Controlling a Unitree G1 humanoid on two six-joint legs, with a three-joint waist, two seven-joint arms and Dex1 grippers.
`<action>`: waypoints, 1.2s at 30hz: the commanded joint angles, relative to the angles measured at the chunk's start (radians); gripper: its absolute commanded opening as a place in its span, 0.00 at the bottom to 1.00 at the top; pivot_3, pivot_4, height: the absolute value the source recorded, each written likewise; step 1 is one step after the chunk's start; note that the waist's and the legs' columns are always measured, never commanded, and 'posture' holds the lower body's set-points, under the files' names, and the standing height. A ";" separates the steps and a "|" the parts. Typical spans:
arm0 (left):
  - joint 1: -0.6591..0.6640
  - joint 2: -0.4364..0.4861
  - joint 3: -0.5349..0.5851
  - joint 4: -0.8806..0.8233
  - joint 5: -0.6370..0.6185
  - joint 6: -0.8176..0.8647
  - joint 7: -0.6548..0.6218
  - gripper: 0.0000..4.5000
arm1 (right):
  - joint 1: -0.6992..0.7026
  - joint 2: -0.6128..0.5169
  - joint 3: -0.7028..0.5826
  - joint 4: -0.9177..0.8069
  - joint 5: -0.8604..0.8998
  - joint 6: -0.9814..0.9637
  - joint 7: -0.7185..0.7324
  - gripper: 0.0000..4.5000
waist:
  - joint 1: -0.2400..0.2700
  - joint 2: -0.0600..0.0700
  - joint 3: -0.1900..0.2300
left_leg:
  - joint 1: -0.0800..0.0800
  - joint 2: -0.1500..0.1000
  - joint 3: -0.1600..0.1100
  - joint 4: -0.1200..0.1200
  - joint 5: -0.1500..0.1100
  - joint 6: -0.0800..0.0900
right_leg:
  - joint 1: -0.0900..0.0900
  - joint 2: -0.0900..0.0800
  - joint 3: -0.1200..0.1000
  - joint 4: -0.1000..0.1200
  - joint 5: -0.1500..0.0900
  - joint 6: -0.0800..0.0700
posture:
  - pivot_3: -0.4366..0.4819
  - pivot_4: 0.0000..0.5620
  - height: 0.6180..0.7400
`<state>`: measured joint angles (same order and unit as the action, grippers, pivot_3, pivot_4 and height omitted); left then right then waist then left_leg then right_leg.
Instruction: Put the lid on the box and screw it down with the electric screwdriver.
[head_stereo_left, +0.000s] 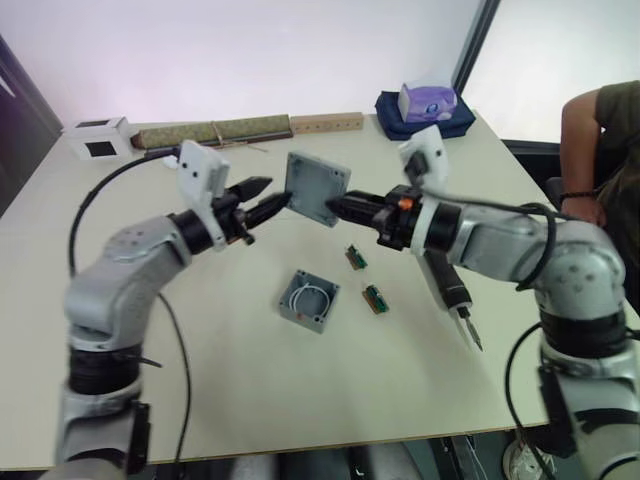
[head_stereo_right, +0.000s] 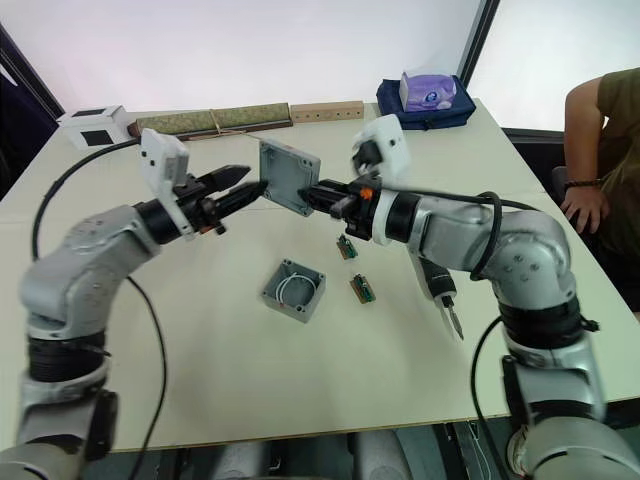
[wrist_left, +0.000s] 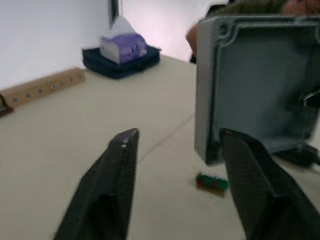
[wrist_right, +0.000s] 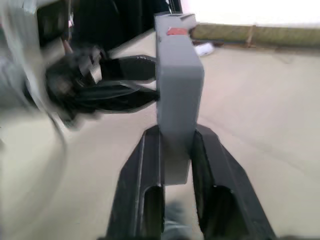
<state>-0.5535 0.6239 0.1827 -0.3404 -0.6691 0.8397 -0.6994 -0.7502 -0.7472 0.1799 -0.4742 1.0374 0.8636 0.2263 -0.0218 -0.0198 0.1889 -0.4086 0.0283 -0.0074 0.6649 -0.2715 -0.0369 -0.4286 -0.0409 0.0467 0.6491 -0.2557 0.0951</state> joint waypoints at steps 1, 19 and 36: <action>0.029 0.137 0.028 0.022 -0.071 0.055 -0.156 0.97 | 0.068 -0.069 0.163 -0.028 -0.470 -0.364 0.210 0.04 | 0.000 0.000 0.000 | 0.000 0.000 0.000 0.000 0.000 0.000 | 0.000 0.000 0.000 0.000 0.000 0.000 | 0.48 0.27 1.00; 0.072 0.349 -0.016 0.124 -0.046 -0.010 -0.433 0.99 | 0.321 -0.018 0.249 0.264 -1.721 -1.360 0.011 0.04 | 0.004 -0.001 0.001 | 0.000 -0.001 0.003 0.000 0.000 0.000 | -0.001 -0.001 0.002 0.000 0.000 0.000 | 0.48 0.27 1.00; 0.096 0.356 -0.012 0.104 -0.026 -0.014 -0.426 0.99 | 0.436 0.081 0.220 0.244 -1.956 -1.316 -0.040 0.04 | 0.003 -0.001 0.001 | 0.000 -0.001 0.003 0.001 0.000 0.000 | 0.000 -0.001 0.002 0.001 0.000 0.000 | 0.48 0.27 1.00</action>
<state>-0.4566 0.9615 0.1489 -0.2131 -0.6961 0.8376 -1.1271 -0.3188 -0.6742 0.4250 -0.1871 -0.9040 -0.4587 0.1990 -0.0186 -0.0211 0.1899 -0.4081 0.0273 -0.0045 0.6656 -0.2713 -0.0372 -0.4287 -0.0422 0.0490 0.6501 -0.2559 0.0948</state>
